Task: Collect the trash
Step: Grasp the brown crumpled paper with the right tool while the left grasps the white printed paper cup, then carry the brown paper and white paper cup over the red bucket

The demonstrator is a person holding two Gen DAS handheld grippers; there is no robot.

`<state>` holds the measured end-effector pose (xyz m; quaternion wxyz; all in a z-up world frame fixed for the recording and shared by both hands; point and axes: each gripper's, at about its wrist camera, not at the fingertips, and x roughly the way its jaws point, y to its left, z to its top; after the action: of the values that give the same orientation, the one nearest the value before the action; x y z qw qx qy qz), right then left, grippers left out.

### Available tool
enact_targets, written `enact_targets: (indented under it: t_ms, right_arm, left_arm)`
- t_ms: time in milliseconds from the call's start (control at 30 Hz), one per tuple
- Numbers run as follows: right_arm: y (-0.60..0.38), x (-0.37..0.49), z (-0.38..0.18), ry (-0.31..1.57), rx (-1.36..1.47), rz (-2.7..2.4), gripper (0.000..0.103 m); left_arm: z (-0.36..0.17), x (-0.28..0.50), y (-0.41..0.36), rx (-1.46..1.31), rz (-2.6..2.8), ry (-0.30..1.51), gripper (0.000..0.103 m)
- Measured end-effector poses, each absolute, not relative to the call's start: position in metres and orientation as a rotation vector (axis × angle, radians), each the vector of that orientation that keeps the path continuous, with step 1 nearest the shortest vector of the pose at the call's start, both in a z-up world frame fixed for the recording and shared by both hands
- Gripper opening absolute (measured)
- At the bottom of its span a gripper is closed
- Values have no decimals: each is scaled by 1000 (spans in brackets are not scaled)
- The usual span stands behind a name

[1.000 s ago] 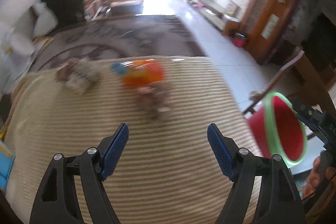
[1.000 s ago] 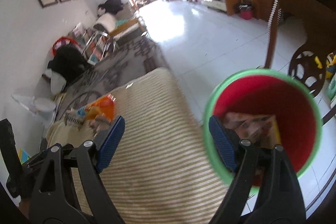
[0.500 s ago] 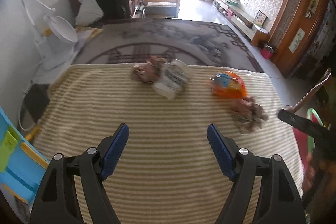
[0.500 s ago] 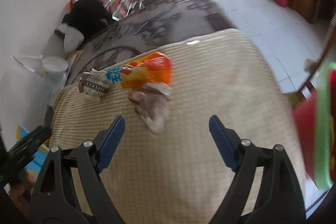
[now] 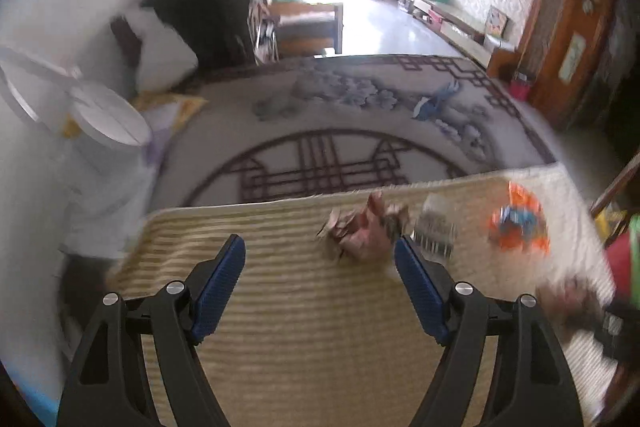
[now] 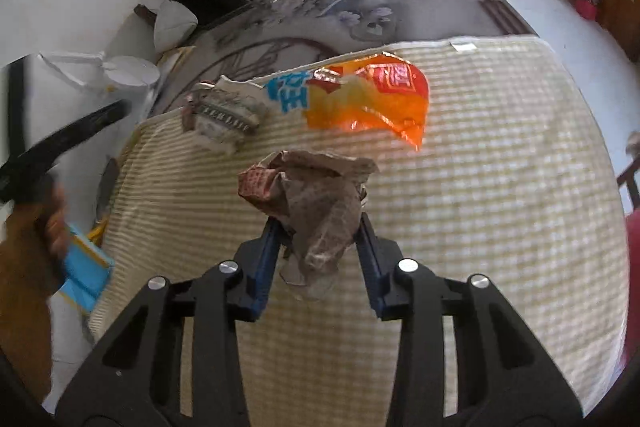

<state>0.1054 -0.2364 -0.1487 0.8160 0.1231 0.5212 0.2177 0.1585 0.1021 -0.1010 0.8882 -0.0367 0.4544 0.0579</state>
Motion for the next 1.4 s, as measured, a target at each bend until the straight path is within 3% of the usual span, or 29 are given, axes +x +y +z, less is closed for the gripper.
enact_targets:
  t_ms: [300, 433, 567, 600, 633, 700, 767, 1400]
  right_arm:
    - [-263, 93, -140, 1098, 352, 366, 38]
    - [-265, 92, -136, 1084, 354, 360, 39]
    - [-268, 86, -135, 1080, 352, 354, 39]
    - [-269, 86, -135, 1081, 351, 351, 39]
    - [-269, 85, -135, 1080, 353, 349, 39]
    - [-270, 84, -133, 1072, 354, 346, 39]
    - [-269, 82, -129, 1061, 348, 345, 39]
    - [-254, 61, -89, 931, 264, 384, 39]
  left_arm:
    - [-130, 193, 29, -37, -97, 984, 72]
    - [-166, 213, 21, -43, -84, 1106, 63]
    - [-174, 215, 7, -10, -113, 1098, 61]
    - [-175, 215, 4, -15, -122, 1107, 56]
    - [-177, 215, 3, -21, -123, 1121, 35]
    - [-178, 212, 6, -59, -122, 1130, 27]
    - [-176, 206, 8, -81, -125, 1138, 9]
    - [-92, 101, -8, -142, -74, 938, 10]
